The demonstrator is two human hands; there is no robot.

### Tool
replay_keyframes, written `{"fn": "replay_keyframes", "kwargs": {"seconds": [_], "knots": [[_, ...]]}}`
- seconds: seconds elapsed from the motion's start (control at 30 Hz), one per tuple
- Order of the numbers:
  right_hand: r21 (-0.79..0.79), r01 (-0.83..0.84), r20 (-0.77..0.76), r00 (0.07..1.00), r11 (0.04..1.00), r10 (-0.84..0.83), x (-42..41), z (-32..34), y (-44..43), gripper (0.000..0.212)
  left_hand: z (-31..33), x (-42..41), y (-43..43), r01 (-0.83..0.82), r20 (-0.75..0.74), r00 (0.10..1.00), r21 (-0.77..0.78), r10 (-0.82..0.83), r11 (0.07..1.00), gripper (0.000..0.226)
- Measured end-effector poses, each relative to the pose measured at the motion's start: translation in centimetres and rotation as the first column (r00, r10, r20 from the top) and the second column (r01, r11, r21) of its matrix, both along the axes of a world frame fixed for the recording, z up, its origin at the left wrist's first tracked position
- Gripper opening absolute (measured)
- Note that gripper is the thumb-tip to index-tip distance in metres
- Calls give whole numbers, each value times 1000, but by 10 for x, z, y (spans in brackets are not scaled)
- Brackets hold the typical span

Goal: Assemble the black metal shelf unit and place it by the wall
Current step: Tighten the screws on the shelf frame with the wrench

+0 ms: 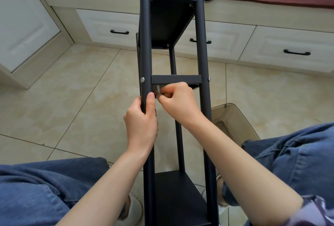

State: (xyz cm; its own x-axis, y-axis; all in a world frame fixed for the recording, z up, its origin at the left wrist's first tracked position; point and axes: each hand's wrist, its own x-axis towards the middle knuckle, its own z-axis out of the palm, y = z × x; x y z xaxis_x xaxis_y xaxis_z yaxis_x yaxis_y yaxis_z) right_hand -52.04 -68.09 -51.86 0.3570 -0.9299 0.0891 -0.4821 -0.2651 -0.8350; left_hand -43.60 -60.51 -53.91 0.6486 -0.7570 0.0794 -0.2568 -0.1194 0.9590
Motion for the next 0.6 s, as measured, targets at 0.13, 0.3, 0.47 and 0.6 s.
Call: {"fn": "replay_keyframes", "kwargs": {"seconds": [0.13, 0.3, 0.47, 0.6], "knots": [[-166, 7, -1, 1000, 986, -7, 3, -14, -1, 16, 1, -1, 1, 6, -10, 1000, 4, -6, 1000, 55], [-358, 79, 0, 996, 930, -85, 10, -32, 2, 14, 2, -3, 4, 24, 15, 1000, -8, -23, 1000, 50], [-352, 99, 47, 995, 931, -89, 12, -31, 7, 16, 2, -3, 2, 34, 41, 999, -14, -34, 999, 48], [-92, 45, 74, 997, 995, -39, 6, -24, 3, 28, 3, -7, 3, 41, 63, 997, -17, -40, 999, 44]]}}
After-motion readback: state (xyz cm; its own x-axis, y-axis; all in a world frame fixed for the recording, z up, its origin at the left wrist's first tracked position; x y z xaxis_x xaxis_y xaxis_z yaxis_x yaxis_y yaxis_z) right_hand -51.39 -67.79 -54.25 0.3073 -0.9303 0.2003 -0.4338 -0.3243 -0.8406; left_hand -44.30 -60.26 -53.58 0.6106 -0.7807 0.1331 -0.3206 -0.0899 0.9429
